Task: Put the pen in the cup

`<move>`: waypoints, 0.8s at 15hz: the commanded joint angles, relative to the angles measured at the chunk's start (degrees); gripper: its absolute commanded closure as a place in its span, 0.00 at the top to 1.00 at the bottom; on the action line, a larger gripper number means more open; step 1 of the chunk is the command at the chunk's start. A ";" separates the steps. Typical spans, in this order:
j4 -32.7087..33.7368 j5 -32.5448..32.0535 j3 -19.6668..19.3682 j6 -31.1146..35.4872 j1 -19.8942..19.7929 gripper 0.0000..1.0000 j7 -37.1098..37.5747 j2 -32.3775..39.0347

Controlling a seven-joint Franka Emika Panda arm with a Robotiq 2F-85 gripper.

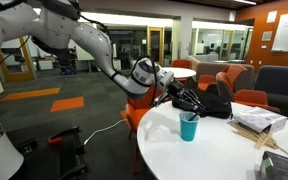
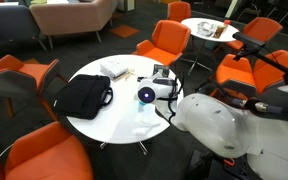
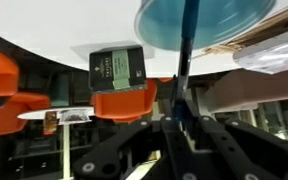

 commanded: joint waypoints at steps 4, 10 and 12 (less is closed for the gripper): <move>-1.08 6.31 -1.07 4.35 3.81 0.32 0.31 6.79; -1.89 11.36 -0.25 4.76 4.04 0.82 -1.12 4.21; -2.84 12.64 1.69 3.30 1.40 0.99 -4.76 -2.49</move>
